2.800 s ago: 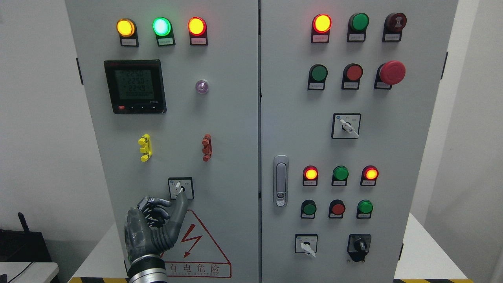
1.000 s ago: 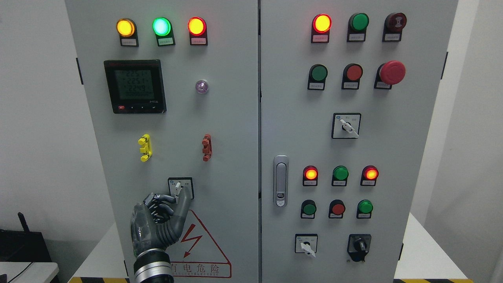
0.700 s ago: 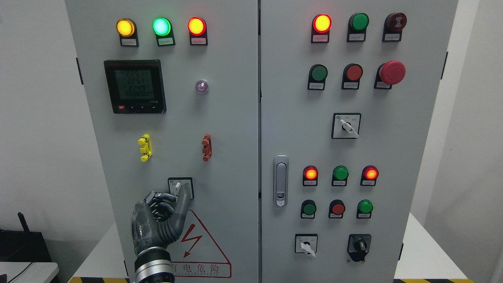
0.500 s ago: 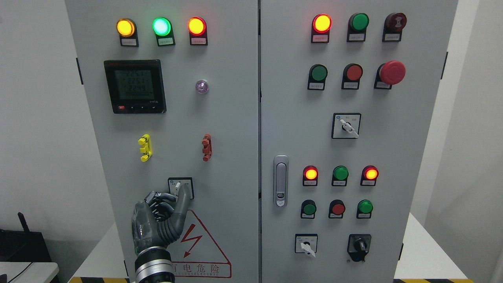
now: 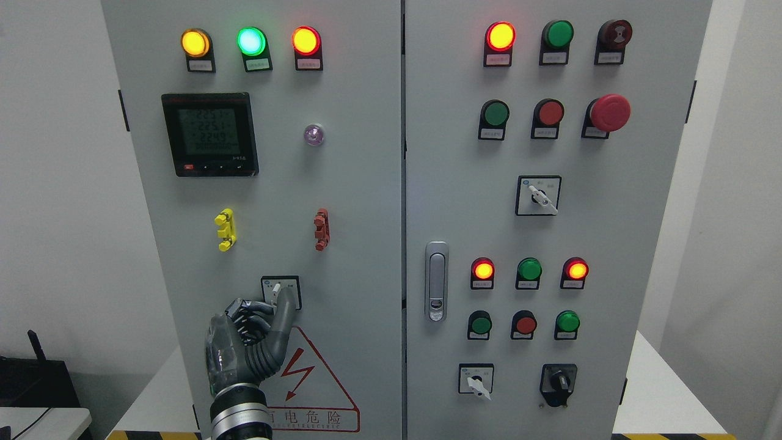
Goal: Turn on light switch 1
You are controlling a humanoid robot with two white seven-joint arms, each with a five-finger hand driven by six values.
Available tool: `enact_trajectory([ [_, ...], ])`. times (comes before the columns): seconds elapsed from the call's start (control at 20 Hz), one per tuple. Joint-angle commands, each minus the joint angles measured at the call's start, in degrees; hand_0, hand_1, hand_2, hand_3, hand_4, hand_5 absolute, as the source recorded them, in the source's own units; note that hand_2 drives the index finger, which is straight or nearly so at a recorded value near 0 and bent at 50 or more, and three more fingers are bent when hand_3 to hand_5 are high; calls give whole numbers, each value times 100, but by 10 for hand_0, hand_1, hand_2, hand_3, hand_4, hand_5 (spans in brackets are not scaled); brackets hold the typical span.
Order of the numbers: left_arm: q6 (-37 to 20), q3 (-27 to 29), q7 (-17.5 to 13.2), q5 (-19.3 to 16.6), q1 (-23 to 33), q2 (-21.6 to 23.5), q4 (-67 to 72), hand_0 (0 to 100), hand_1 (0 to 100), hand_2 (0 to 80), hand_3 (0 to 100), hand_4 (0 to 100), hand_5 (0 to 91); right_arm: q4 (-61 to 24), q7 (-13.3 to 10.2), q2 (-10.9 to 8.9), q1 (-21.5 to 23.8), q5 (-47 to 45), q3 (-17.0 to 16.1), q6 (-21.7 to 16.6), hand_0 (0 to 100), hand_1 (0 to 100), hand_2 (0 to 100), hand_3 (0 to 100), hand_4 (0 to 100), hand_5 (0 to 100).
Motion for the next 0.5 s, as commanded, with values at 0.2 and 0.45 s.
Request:
enact_trajectory([
  [0.2,2,-4,-15,0,-2,-2,3,198,403,625,899,886,758,0,4,0,0,-149,114,3,120,389,0,0,0,0],
  [0.45,2,-4,-15,-9,-2,-2,-6,225,389,627,900,887,760,0,4,0,0,-149,114,3,120,389,0,0,0,0],
])
